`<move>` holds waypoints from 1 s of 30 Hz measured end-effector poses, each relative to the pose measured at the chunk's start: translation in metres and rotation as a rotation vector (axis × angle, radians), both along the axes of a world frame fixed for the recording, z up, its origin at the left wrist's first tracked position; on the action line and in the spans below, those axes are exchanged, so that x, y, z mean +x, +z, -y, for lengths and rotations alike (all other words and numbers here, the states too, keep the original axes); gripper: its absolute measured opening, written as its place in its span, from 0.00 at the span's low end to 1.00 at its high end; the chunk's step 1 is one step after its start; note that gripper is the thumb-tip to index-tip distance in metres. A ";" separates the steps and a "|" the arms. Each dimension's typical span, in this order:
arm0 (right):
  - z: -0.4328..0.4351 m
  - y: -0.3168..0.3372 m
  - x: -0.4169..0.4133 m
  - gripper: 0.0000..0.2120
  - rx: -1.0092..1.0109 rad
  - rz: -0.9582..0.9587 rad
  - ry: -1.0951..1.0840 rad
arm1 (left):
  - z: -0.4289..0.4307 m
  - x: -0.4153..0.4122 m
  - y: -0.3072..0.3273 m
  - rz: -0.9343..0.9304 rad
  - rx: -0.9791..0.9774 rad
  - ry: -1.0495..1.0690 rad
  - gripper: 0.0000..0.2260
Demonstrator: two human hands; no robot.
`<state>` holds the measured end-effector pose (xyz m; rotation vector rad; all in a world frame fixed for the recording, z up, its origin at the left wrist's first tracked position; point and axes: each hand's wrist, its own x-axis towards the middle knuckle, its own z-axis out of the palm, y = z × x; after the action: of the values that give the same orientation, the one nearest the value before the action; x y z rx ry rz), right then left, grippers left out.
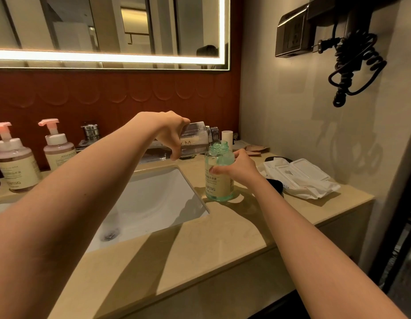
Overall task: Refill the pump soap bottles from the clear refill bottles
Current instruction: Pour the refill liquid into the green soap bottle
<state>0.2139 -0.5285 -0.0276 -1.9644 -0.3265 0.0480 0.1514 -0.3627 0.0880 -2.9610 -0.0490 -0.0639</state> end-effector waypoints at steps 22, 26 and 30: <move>-0.001 0.001 -0.001 0.32 0.002 -0.003 0.003 | 0.001 0.002 0.003 -0.018 0.005 0.013 0.27; 0.000 0.001 -0.002 0.32 0.004 -0.003 0.006 | 0.000 0.003 0.002 -0.014 0.012 0.012 0.28; 0.001 0.002 -0.002 0.32 0.007 -0.003 0.005 | 0.000 0.002 0.002 -0.009 0.013 0.008 0.28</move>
<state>0.2119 -0.5290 -0.0259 -1.9568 -0.3292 0.0527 0.1534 -0.3631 0.0903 -2.9475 -0.0583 -0.0491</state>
